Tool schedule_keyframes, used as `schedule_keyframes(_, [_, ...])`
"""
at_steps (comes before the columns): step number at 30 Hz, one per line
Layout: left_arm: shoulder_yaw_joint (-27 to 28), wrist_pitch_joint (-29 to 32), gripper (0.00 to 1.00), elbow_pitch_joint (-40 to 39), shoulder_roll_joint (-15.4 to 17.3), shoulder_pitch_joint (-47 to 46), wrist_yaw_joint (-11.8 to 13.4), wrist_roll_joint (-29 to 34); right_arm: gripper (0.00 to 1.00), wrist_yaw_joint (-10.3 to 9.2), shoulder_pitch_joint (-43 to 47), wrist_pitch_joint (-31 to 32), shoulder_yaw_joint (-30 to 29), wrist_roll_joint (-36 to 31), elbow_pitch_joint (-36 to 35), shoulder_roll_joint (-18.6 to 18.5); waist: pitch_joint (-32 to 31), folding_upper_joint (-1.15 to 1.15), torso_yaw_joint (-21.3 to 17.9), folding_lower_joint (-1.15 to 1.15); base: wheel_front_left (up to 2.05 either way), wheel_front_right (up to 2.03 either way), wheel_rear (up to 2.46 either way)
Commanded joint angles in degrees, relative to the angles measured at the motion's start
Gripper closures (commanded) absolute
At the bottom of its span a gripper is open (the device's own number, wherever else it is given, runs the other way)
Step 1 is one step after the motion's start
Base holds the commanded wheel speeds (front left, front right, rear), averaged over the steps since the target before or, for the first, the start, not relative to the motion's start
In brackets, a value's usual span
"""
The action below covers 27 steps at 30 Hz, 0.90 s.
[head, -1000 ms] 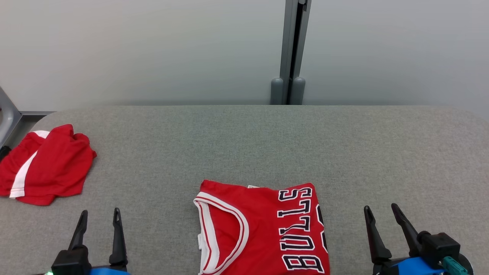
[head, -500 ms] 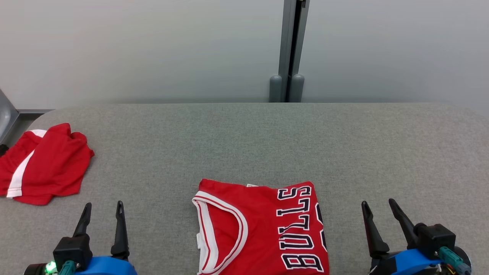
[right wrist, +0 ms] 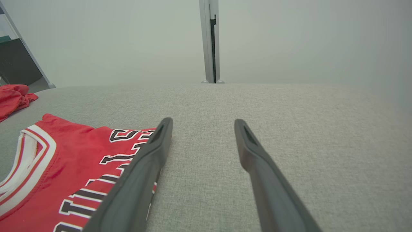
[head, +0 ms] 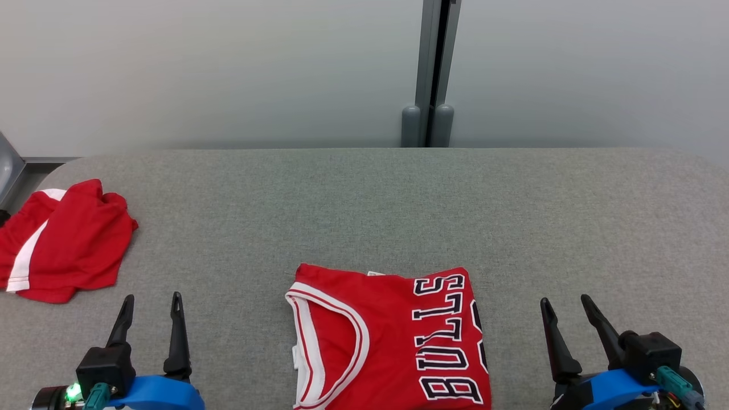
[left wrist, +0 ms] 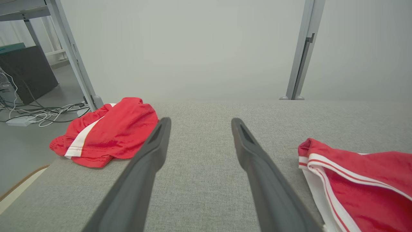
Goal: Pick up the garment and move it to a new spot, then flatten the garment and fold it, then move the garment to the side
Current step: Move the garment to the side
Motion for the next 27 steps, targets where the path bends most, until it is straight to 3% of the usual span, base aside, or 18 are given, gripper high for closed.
schedule_keyframes(1, [-0.3, 0.0, 0.0, -0.2, 0.3, -1.0, 0.0, -0.3, 0.0, 0.01, -0.9, -0.2, -0.1, 0.5, 0.0, 0.0, 0.0, -0.01, 0.0, 0.0, 0.0, 0.0, 0.0])
schedule_keyframes(18, [-0.8, -0.7, 0.0, 0.5, 0.8, -1.0, 0.6, -1.4, 0.0, 0.01, -0.9, -0.1, 0.1, 0.8, 0.5, 0.0, -0.3, -0.01, -0.1, 0.0, 0.0, 0.0, 0.0])
schedule_keyframes(27, [-0.7, -0.9, 0.0, 0.3, 1.0, -1.3, 1.2, -2.1, 0.0, 0.01, -7.0, 0.7, 4.5, 1.8, 1.5, 0.0, 0.2, -0.01, -0.2, 0.0, 0.0, 0.0, 0.0])
